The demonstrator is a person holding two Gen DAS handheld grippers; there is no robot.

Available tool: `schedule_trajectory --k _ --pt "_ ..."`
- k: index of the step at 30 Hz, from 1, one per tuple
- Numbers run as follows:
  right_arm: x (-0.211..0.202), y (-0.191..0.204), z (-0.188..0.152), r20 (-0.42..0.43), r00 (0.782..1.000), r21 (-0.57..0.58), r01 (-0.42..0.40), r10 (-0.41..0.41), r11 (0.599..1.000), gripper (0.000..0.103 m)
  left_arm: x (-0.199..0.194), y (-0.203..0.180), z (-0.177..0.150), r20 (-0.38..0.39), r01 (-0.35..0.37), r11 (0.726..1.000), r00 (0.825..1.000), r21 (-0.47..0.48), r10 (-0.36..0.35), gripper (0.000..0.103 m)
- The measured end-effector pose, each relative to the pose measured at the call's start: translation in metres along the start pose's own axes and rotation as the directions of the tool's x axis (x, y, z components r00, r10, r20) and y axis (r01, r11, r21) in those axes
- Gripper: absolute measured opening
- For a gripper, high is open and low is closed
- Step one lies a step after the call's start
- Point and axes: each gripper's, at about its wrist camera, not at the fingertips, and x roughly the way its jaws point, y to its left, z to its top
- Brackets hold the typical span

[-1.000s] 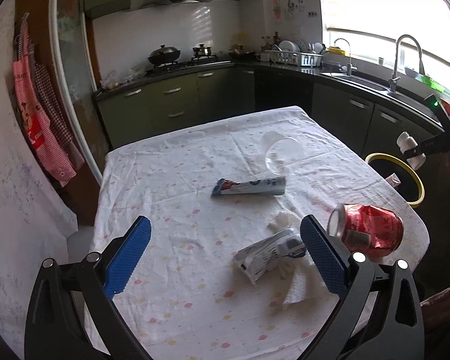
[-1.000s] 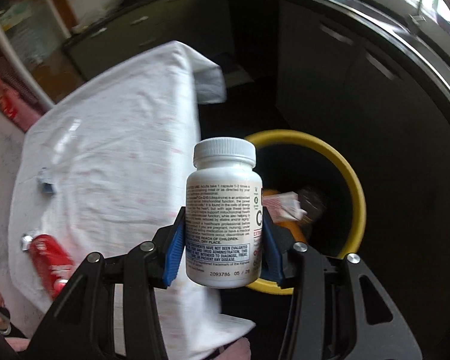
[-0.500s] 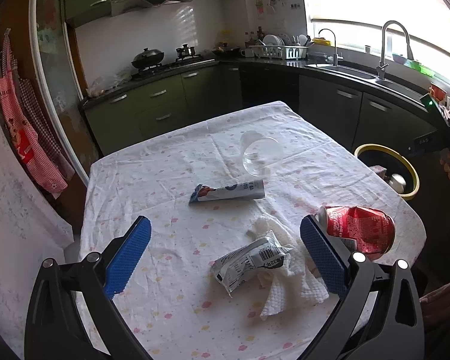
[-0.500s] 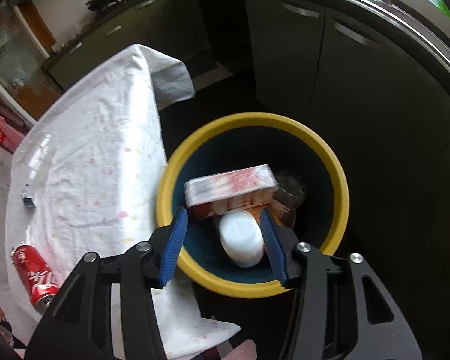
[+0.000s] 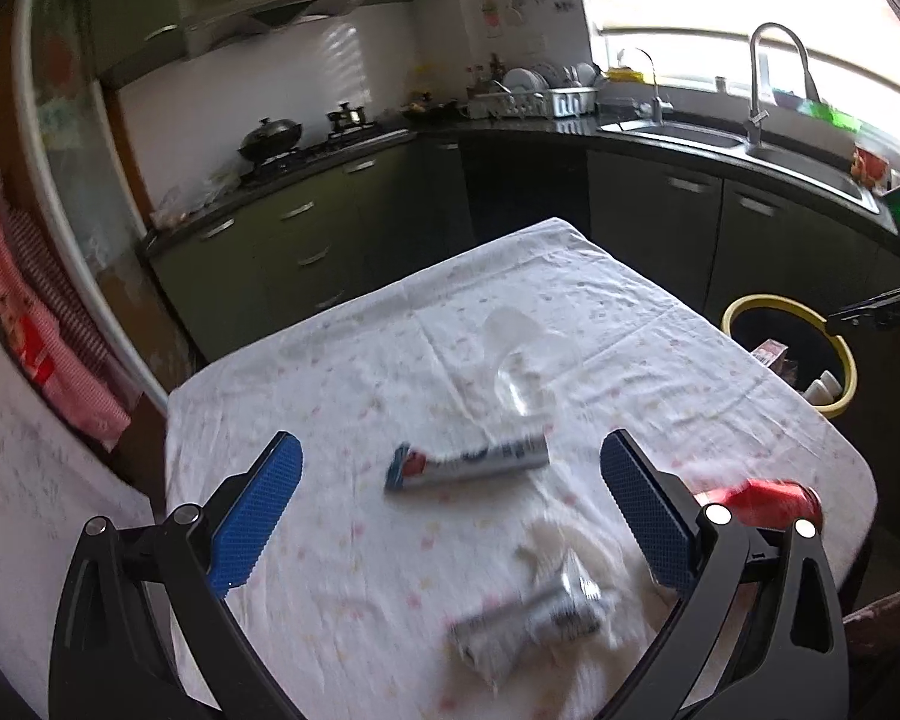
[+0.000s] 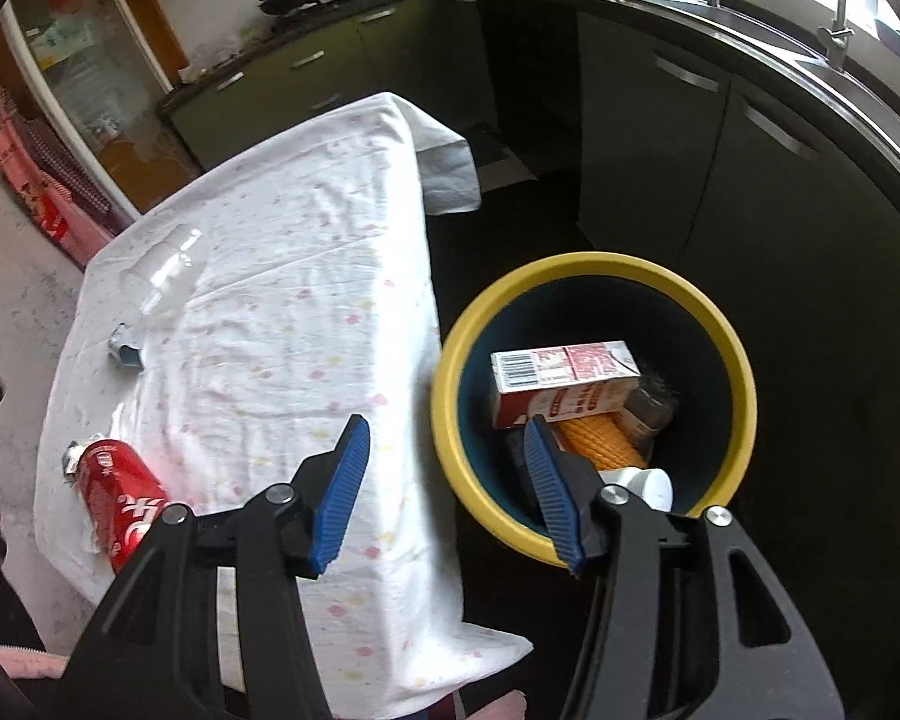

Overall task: Collect trash
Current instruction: 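Grasp the clear plastic cup by its rim with the left gripper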

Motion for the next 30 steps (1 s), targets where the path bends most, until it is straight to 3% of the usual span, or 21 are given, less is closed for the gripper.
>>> schedule_trajectory --k 6,11,16,26,30 --pt "-0.002 0.000 -0.005 0.003 1.000 0.006 -0.028 0.028 1.000 0.053 0.069 -0.019 0.029 -0.087 0.083 0.991 0.993 0.104 -0.074 0.098" --pt "0.000 -0.007 -0.006 0.002 0.999 0.021 -0.040 0.040 0.999 0.053 0.123 -0.029 0.040 -0.157 0.082 0.981 0.986 0.178 -0.054 0.092" --pt "0.006 -0.014 -0.005 -0.004 0.999 0.038 -0.052 0.052 0.998 0.053 0.166 -0.032 0.042 -0.217 0.083 0.973 0.975 0.214 -0.036 0.075" --pt "0.020 -0.013 -0.002 -0.026 0.997 0.040 -0.069 0.071 0.997 0.053 0.204 -0.034 0.047 -0.248 0.070 0.965 0.969 0.253 -0.005 0.061" --pt "0.024 -0.011 -0.001 -0.032 0.997 0.039 -0.073 0.074 0.997 0.053 0.212 -0.034 0.046 -0.263 0.086 0.965 0.965 0.247 -0.019 0.042"
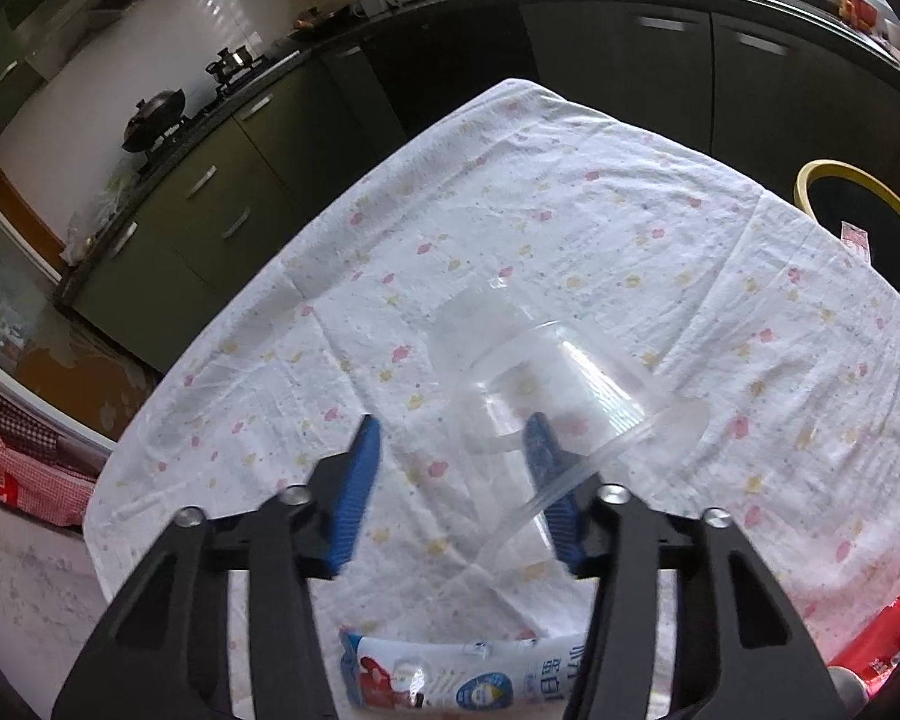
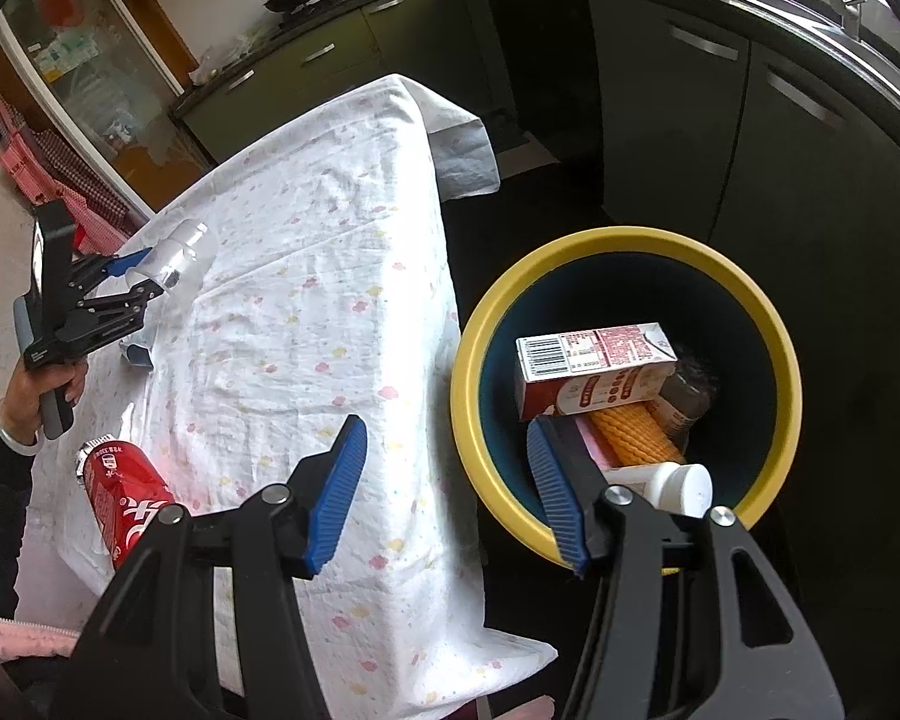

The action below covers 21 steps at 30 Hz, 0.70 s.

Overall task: Collect trash
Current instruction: 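Grasp the clear plastic cup by its rim with the left gripper, then carry the clear cup with the left gripper and drop it into the bin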

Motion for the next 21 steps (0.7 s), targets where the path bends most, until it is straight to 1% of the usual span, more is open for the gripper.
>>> schedule_trajectory --k 1,2,4,7,12,17,20,21 --pt "0.001 0.000 0.000 -0.002 1.000 0.001 0.000 0.000 1.000 0.053 0.001 0.001 0.000 -0.003 0.004 1.000 1.000 -0.004 -0.004 0.035" --pt "0.001 0.001 0.000 -0.003 1.000 0.001 -0.001 0.001 1.000 0.053 0.002 0.001 -0.001 -0.004 0.006 1.000 1.000 -0.007 -0.006 0.031" --pt "0.002 0.001 0.001 -0.005 1.000 0.001 -0.002 0.002 1.000 0.053 0.002 0.004 -0.001 -0.001 0.012 1.000 1.000 -0.018 -0.012 0.016" --pt "0.002 0.003 0.000 -0.002 1.000 0.000 -0.006 0.006 1.000 0.053 -0.003 0.007 -0.001 0.011 0.007 0.999 1.000 -0.031 -0.007 0.007" --pt "-0.005 0.004 -0.004 0.017 1.000 -0.001 -0.016 0.016 1.000 0.053 -0.031 0.007 0.005 0.064 -0.018 1.000 0.998 -0.024 0.019 0.006" --pt "-0.015 -0.007 -0.011 0.038 0.999 0.015 -0.022 0.021 1.000 0.053 -0.066 -0.010 0.021 0.122 -0.014 1.000 0.992 0.010 0.013 0.006" --pt "-0.024 -0.019 -0.018 0.054 0.998 0.033 -0.020 0.018 0.999 0.053 -0.085 -0.029 0.036 0.149 0.008 0.999 0.989 0.042 -0.014 0.006" --pt "-0.028 -0.026 -0.022 0.064 0.998 0.043 -0.018 0.015 0.999 0.053 -0.092 -0.039 0.043 0.158 0.025 0.998 0.987 0.058 -0.034 0.006"
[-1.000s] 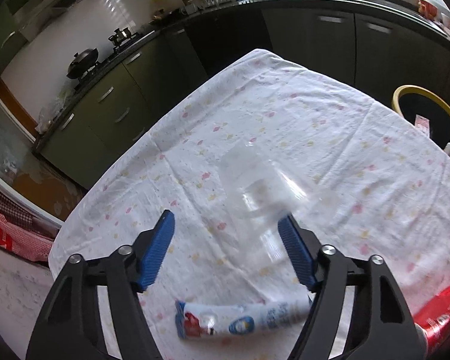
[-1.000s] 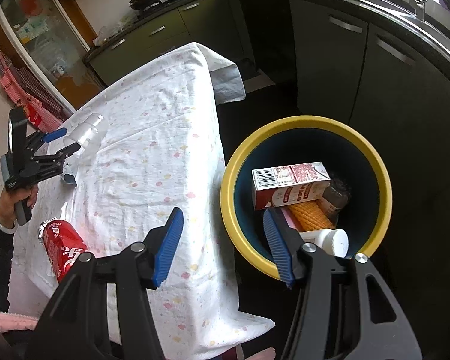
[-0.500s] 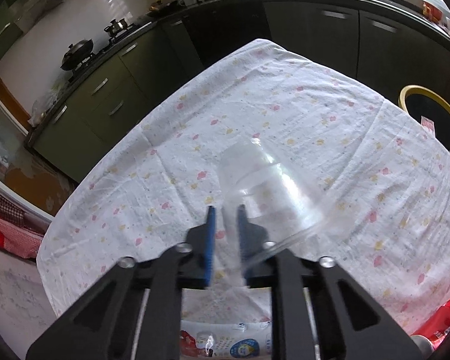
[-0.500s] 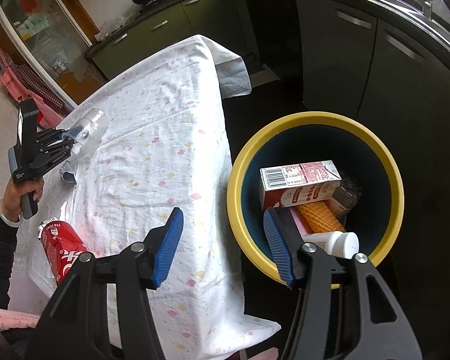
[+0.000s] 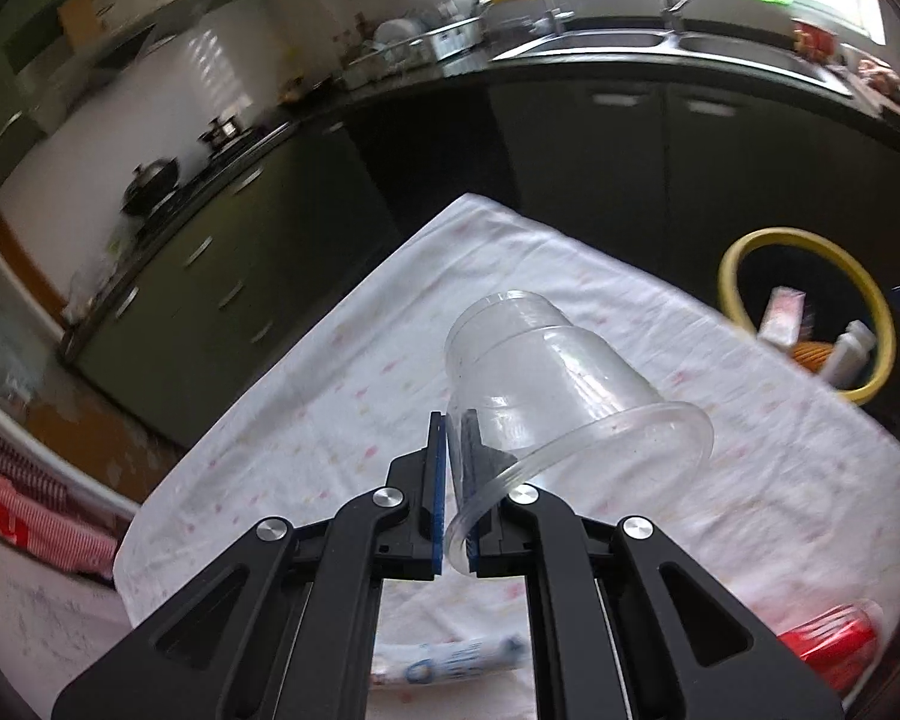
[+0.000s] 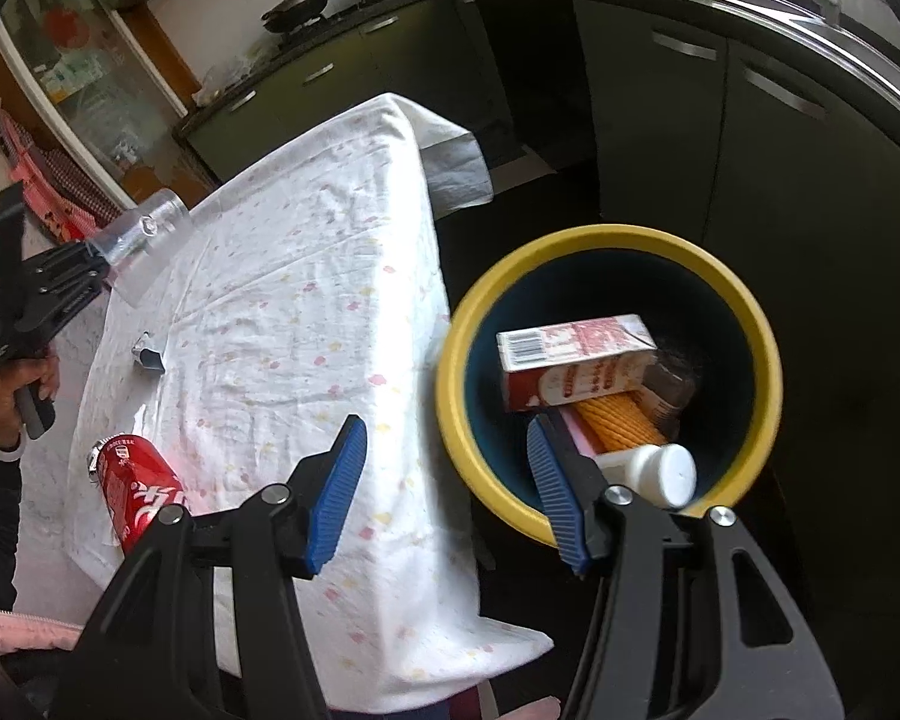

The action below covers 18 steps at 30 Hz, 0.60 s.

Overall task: Collect trash
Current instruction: 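Carry the clear cup with the left gripper and drop it into the bin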

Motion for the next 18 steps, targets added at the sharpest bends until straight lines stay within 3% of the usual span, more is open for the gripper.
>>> schedule_trajectory --k 10,18 --pt "-0.042 -0.062 -0.031 0.056 0.997 0.098 0.053 -0.058 0.994 0.053 -0.016 -0.108 0.070 0.041 0.155 0.972 0.985 0.174 -0.165 0.006" --pt "-0.066 -0.103 -0.057 0.082 0.991 0.175 0.086 -0.102 0.981 0.055 0.008 -0.217 0.111 -0.010 0.292 0.888 0.951 0.356 -0.308 0.006"
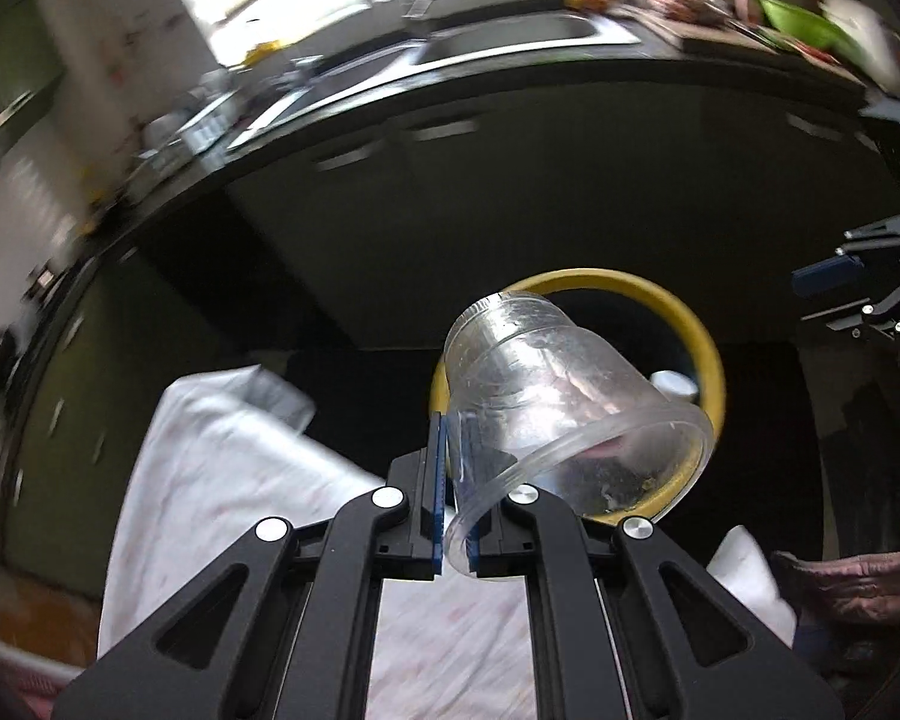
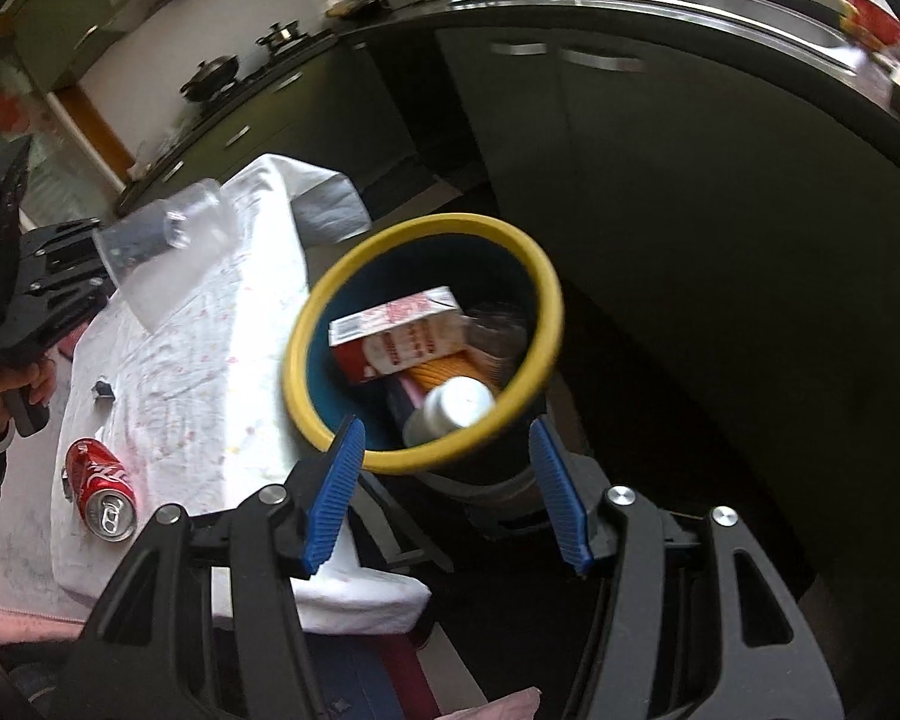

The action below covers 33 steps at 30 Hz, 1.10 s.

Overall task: Collect trash
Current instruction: 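Carry the clear cup with the left gripper and drop it into the bin, then grasp the red cola can with the right gripper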

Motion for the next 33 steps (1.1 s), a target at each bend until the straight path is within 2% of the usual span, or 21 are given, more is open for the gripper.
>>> schedule_trajectory --k 2,4,6,8,9,10,13,20,23,26,31,33 --pt "0.000 -0.007 -0.003 -0.001 1.000 0.017 -0.002 0.002 1.000 0.055 0.014 -0.015 0.011 -0.012 0.023 0.999 1.000 0.026 -0.023 0.006" --pt "0.002 -0.011 -0.004 -0.004 1.000 0.027 -0.004 0.004 1.000 0.055 0.033 -0.028 0.023 -0.035 0.076 0.996 0.997 0.041 -0.075 0.006" --pt "0.005 -0.014 -0.004 -0.010 1.000 0.034 -0.007 0.008 0.999 0.055 0.047 -0.037 0.029 -0.056 0.105 0.993 0.993 0.048 -0.102 0.010" --pt "0.009 -0.014 -0.004 -0.017 1.000 0.034 -0.012 0.012 0.999 0.056 0.060 -0.043 0.034 -0.070 0.109 0.993 0.992 0.047 -0.105 0.024" --pt "0.010 -0.013 -0.004 -0.020 1.000 0.032 -0.015 0.016 0.999 0.056 0.062 -0.044 0.034 -0.068 0.107 0.993 0.992 0.044 -0.104 0.039" --pt "0.011 -0.012 -0.003 -0.021 1.000 0.030 -0.017 0.018 0.999 0.056 0.062 -0.042 0.034 -0.062 0.098 0.994 0.993 0.038 -0.096 0.047" --pt "0.013 -0.007 -0.002 -0.027 0.999 0.018 -0.023 0.023 1.000 0.056 0.051 -0.030 0.031 -0.046 0.091 0.996 0.995 0.008 -0.091 0.047" --pt "0.017 0.004 0.000 -0.036 0.999 -0.003 -0.032 0.032 0.999 0.056 -0.027 0.021 0.002 0.055 0.050 0.991 0.998 -0.123 -0.044 0.047" --pt "0.019 0.016 0.000 -0.047 0.998 -0.030 -0.042 0.041 0.999 0.056 -0.070 0.037 -0.024 0.111 0.016 0.983 0.994 -0.183 0.004 0.050" --pt "0.022 0.032 0.001 -0.060 0.997 -0.065 -0.058 0.054 0.996 0.056 -0.115 0.054 -0.057 0.153 0.009 0.960 0.988 -0.280 0.036 0.051" --pt "0.032 0.080 0.007 -0.116 0.990 -0.190 -0.098 0.076 0.977 0.057 -0.176 0.073 -0.119 0.193 -0.023 0.907 0.975 -0.420 0.114 0.063" --pt "0.038 0.105 0.007 -0.148 0.984 -0.244 -0.130 0.095 0.961 0.058 -0.198 0.076 -0.150 0.185 -0.057 0.875 0.969 -0.480 0.165 0.072"
